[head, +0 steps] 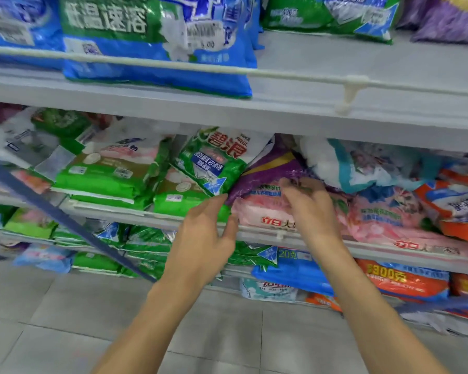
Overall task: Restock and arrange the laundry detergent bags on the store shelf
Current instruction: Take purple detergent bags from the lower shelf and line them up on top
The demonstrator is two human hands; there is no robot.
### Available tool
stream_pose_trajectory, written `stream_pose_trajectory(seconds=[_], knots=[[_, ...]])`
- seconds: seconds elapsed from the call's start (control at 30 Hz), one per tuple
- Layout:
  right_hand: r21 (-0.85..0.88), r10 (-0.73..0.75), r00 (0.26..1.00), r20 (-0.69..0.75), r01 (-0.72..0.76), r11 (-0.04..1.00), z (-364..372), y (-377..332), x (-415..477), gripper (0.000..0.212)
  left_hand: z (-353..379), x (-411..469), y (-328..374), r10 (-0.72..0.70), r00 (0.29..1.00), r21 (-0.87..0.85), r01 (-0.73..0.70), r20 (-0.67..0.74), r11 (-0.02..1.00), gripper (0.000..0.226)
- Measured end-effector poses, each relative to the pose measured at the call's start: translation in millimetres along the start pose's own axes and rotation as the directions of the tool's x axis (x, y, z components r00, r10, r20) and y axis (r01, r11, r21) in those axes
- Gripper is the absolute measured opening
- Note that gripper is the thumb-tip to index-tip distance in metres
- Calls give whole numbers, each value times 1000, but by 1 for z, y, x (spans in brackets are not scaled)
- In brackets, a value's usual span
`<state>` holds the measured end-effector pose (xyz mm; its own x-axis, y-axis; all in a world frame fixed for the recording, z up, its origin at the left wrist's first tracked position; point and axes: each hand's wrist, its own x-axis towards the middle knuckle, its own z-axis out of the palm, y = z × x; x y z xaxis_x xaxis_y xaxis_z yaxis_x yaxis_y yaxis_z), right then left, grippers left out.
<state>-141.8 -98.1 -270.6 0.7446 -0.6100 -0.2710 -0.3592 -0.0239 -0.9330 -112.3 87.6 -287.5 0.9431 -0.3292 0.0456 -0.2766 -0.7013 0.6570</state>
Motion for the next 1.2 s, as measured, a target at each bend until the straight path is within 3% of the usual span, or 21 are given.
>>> stream_pose_trajectory(seconds=[0.13, 0.17, 0.27, 0.4, 0.53, 0.63, 0.7, 0.77, 0.87, 1.07, 1.2], knots=[[96, -43, 998, 40, 39, 995, 7, 10, 27, 53, 18, 21, -3, -23, 999, -16, 23, -42, 1000, 51], [129, -41, 998, 53, 34, 991, 9, 10, 35, 53, 20, 25, -4, -12, 997, -3, 12, -71, 1000, 49], [294, 15, 997, 78, -38, 955, 19, 6, 60, 28, 27, 37, -5, 17, 986, 22, -13, -164, 1000, 43], [375, 60, 996, 59, -78, 924, 30, 9, 77, 8, 35, 41, -7, 30, 973, 13, -27, -227, 1000, 40], [440, 19, 1000, 24, -27, 897, 25, 13, 66, 17, 39, 37, -1, -7, 964, -48, -6, -267, 999, 32], [547, -42, 997, 63, 0, 837, 12, 7, 42, 22, 38, 32, 12, -178, 970, -219, 139, -168, 966, 20], [611, -90, 989, 117, 0, 792, -2, 5, 27, 24, 37, 34, 16, -371, 929, -400, 338, -4, 852, 32], [673, -119, 969, 215, -59, 737, -15, 4, 14, 25, 33, 40, 19, -506, 851, -620, 475, 141, 624, 45], [802, -107, 950, 293, -183, 569, -29, 10, 1, 30, 21, 43, 30, -531, 795, -782, 520, 294, 344, 31], [852, 6, 953, 302, -273, 446, -48, 21, -6, 27, 19, 30, 46, -313, 774, -760, 619, 550, 197, 22], [857, 10, 953, 303, -277, 435, -59, 20, -18, 15, 19, 31, 50, -304, 757, -791, 611, 579, 15, 27]])
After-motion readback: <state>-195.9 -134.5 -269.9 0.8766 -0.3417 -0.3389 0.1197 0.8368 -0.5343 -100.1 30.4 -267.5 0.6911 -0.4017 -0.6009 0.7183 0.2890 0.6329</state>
